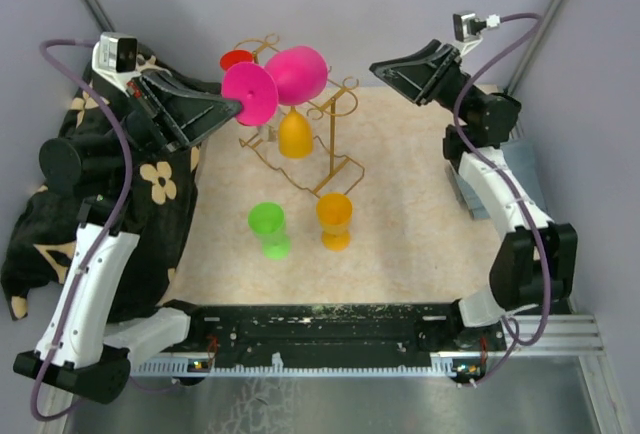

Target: Place the wine glass upside down on the wine glass rack

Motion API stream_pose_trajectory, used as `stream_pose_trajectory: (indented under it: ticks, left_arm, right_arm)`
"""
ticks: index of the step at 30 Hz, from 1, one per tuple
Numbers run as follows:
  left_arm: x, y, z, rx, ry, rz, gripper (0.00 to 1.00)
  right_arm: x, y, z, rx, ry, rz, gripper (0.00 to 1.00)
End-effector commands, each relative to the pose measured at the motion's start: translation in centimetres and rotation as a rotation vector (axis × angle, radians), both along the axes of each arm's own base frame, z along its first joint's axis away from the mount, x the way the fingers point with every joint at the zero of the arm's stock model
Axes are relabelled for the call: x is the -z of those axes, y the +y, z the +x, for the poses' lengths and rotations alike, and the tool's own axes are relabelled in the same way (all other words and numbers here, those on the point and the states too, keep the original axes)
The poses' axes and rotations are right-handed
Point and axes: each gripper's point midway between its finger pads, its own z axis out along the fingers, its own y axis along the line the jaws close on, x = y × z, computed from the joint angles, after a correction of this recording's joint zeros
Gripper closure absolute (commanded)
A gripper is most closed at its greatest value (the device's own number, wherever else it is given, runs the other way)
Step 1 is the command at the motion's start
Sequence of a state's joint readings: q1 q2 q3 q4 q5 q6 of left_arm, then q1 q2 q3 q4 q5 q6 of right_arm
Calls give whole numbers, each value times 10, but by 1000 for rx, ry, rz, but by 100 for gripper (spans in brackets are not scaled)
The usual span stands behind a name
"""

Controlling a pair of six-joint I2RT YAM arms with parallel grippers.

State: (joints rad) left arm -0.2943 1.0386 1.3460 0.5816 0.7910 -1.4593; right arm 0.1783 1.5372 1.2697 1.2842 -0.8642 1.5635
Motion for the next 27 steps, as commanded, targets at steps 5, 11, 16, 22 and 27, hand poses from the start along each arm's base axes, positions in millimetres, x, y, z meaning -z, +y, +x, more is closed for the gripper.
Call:
stream_pose_trajectory:
  ticks: [5, 11, 16, 22, 27]
  left_arm:
    - [45, 2, 35, -195, 258, 188, 100]
    - [90, 2, 44, -222, 432, 305, 100]
    - [110, 2, 46, -222, 511, 346, 100]
    - [145, 0, 63, -238, 605, 384, 100]
    - [162, -6, 80, -227, 639, 379, 100]
  right_arm:
    - [-4, -9, -3, 245, -101, -231, 59]
    - [-4, -16, -1, 314, -90, -228, 59]
    - [1, -19, 4, 337, -67, -235, 59]
    - [1, -20, 2, 344, -60, -230, 59]
    - [4, -21, 2, 350, -44, -243, 59]
